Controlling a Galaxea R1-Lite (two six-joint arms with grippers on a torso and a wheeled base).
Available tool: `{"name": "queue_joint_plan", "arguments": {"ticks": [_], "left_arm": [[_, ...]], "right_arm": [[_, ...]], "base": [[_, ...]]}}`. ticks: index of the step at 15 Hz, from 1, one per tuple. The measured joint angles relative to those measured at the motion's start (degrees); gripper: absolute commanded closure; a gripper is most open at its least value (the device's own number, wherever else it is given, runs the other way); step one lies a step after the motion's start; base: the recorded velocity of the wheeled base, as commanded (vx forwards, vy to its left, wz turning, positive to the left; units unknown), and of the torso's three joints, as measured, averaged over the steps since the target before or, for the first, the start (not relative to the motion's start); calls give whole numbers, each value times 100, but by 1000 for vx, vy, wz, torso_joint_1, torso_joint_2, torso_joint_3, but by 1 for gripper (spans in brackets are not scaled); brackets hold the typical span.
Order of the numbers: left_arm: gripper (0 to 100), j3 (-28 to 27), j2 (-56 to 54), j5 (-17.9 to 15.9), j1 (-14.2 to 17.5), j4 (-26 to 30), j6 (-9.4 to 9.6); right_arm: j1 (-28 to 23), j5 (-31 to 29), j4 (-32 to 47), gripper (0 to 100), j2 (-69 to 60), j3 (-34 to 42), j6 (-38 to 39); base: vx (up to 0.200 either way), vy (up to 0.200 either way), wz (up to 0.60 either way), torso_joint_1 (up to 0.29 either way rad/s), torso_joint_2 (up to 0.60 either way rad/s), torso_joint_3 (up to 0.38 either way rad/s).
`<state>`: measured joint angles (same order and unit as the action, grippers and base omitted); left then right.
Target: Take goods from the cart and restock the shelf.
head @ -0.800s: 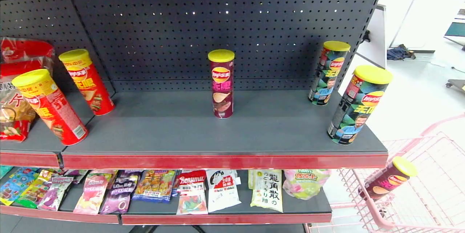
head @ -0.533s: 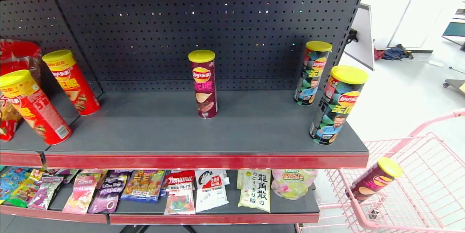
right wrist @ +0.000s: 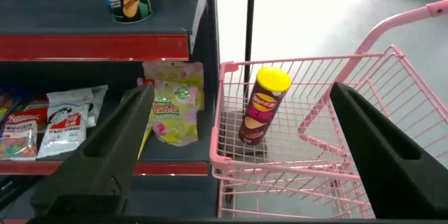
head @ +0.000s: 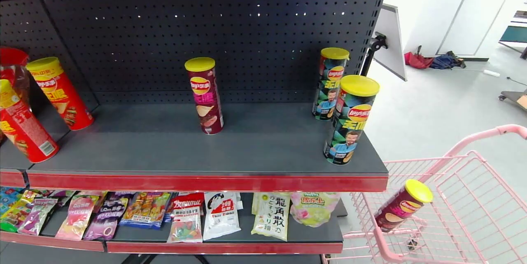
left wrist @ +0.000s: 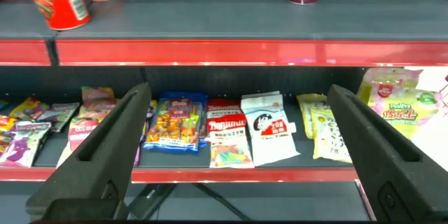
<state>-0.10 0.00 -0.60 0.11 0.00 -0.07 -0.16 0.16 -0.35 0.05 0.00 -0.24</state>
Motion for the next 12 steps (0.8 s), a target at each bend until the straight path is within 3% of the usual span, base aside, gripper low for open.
{"name": "queue_joint_plan", "arguments": {"ticks": [3, 12], "left_arm": [[0, 0, 0, -2, 10, 0, 0], [0, 0, 0, -2, 2, 0, -4]], "right_arm": [[9, 0, 2, 0, 0, 0, 0], [6, -2, -2, 0, 0, 0, 17]], "base": [[0, 0, 0, 0, 0, 0], [0, 0, -600, 1, 3, 3]]}}
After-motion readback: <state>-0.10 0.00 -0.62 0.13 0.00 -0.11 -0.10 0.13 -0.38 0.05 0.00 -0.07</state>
